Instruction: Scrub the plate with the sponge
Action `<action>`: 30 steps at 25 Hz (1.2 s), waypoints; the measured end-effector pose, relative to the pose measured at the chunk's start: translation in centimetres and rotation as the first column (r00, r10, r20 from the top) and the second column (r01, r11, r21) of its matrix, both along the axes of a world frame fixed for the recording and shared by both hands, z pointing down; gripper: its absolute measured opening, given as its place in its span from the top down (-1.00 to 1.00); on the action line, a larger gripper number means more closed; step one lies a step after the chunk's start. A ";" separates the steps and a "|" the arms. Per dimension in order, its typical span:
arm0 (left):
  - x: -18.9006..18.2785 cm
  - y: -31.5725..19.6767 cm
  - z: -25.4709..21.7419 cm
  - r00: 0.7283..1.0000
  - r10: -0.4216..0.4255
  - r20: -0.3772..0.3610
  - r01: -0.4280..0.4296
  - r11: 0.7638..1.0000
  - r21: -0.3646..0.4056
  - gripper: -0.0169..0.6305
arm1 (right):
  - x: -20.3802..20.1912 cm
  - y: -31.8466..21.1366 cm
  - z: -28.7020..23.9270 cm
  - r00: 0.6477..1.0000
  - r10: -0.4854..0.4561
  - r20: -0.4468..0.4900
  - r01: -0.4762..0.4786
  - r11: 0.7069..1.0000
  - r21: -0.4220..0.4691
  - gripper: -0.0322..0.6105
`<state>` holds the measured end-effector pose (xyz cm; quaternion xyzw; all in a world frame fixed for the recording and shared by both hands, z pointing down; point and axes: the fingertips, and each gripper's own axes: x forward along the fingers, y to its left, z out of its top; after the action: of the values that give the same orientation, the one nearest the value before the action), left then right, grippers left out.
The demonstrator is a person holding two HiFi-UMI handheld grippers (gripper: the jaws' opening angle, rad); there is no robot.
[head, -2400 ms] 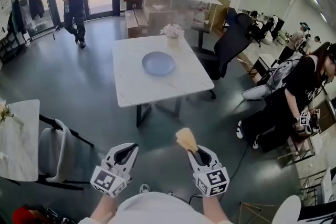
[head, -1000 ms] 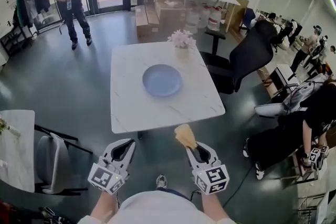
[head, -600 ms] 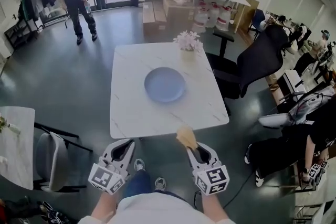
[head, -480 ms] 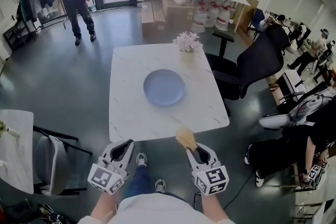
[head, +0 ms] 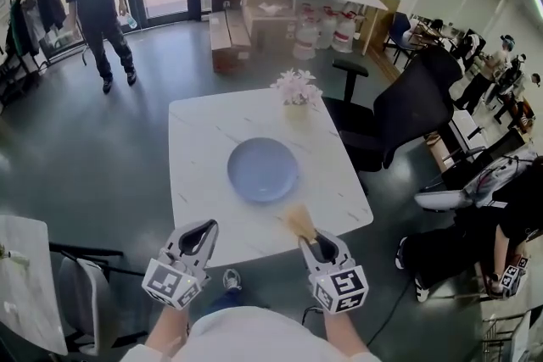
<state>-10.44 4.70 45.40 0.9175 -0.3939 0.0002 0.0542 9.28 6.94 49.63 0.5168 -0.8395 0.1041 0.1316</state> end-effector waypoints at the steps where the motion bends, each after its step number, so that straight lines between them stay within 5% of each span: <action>1: -0.4 -0.9 -0.1 1.000 0.004 0.000 -0.004 1.000 0.001 0.84 | -0.4 -0.8 -0.1 1.000 0.006 0.000 -0.006 1.000 0.003 0.53; 18: -2.3 -10.4 1.1 0.996 0.085 -0.002 -0.085 0.996 -0.027 0.84 | -2.5 -8.2 1.4 0.994 0.108 0.013 -0.108 0.994 -0.026 0.53; 30: 0.4 -15.2 2.2 1.000 0.009 0.008 -0.008 0.998 -0.055 0.84 | 0.0 -14.0 2.2 1.000 0.029 0.011 -0.028 0.998 -0.047 0.53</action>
<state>-10.03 -10.55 47.60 0.9173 -0.3901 0.0150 0.0780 9.28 -7.05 51.86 0.5248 -0.8301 0.1288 0.1372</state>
